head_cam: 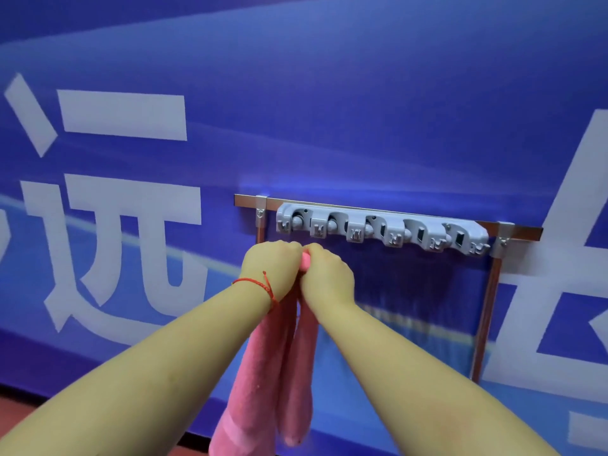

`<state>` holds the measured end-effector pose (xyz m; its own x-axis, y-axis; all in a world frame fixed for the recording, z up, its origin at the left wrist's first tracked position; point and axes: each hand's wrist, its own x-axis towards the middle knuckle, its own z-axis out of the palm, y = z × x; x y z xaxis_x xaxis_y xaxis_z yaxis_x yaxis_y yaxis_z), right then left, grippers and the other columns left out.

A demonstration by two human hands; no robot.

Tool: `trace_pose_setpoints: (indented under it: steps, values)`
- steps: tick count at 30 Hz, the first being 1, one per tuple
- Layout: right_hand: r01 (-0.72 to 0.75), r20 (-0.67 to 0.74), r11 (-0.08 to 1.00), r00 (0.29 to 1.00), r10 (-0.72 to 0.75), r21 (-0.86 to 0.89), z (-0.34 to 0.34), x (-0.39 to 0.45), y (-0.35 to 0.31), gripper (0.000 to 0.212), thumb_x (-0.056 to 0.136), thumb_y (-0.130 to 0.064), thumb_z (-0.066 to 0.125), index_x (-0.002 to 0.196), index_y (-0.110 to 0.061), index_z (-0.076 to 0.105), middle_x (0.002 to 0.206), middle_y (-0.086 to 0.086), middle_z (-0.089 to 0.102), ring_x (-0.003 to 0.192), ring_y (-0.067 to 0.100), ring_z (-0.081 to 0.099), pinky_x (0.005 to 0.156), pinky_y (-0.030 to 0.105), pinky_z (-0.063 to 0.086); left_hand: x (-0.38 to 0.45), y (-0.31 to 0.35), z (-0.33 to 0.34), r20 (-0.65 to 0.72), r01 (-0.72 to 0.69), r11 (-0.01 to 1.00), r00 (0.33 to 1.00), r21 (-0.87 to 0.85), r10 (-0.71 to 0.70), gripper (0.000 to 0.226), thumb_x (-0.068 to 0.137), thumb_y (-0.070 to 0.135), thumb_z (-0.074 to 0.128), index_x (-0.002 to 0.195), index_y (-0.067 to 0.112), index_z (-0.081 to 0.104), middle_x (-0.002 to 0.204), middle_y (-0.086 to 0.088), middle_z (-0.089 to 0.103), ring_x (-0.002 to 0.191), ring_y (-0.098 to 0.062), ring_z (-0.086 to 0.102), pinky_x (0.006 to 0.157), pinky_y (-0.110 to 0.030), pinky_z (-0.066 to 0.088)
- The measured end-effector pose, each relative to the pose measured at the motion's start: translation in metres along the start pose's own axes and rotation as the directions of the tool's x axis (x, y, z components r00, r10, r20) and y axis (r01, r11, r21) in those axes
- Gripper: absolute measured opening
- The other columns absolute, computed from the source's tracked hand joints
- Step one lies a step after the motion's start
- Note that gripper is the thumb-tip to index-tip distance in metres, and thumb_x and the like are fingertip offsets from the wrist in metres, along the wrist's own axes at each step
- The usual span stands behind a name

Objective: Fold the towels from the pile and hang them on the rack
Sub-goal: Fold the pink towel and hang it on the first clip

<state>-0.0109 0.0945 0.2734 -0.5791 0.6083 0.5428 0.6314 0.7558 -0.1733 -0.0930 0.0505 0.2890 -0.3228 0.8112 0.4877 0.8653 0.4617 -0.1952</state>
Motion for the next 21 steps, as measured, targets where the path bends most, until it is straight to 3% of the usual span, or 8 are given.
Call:
trace_pose_setpoints:
  steps: [3,9,13,21]
  values:
    - [0.072,0.122,0.988,0.991,-0.056,-0.138,0.005,0.022,0.002,0.027,0.089,-0.003,0.041,0.114,-0.011,0.048,0.112,0.008,0.059,0.102,0.031,0.058,0.066,0.032,0.032,0.01,-0.024,0.026,-0.059,-0.003,0.999,0.998,0.04,0.006,0.019,0.092,0.007,0.038,0.107,0.011,0.047,0.107,-0.007,0.06,0.099,-0.029,0.06,0.063,-0.032,0.033]
    - [0.242,0.041,0.938,0.97,-0.239,-0.247,0.008,0.071,0.005,0.033,0.089,0.002,0.04,0.121,-0.006,0.045,0.119,0.012,0.054,0.11,0.029,0.054,0.072,0.036,0.041,0.053,-0.054,0.039,-0.118,0.139,0.972,0.98,-0.189,-0.163,0.02,0.09,0.013,0.044,0.106,0.015,0.055,0.108,-0.006,0.061,0.099,-0.028,0.058,0.072,-0.035,0.042]
    - [0.275,0.003,0.927,0.959,-0.284,-0.256,0.006,0.112,0.004,0.03,0.09,0.001,0.04,0.119,-0.007,0.046,0.119,0.012,0.053,0.11,0.029,0.053,0.08,0.038,0.042,0.092,-0.068,0.036,-0.181,0.049,0.996,0.981,-0.076,-0.062,0.018,0.092,0.012,0.041,0.106,0.01,0.051,0.111,-0.008,0.058,0.101,-0.03,0.059,0.067,-0.035,0.038]
    - [0.23,-0.086,0.905,0.957,-0.277,-0.358,0.014,0.172,0.001,0.023,0.092,0.0,0.039,0.114,-0.008,0.044,0.116,0.009,0.051,0.108,0.026,0.049,0.067,0.031,0.033,0.155,-0.085,0.035,-0.256,0.049,0.997,0.966,0.063,-0.031,0.014,0.092,0.007,0.041,0.104,0.009,0.046,0.106,-0.009,0.053,0.097,-0.031,0.059,0.061,-0.035,0.034]
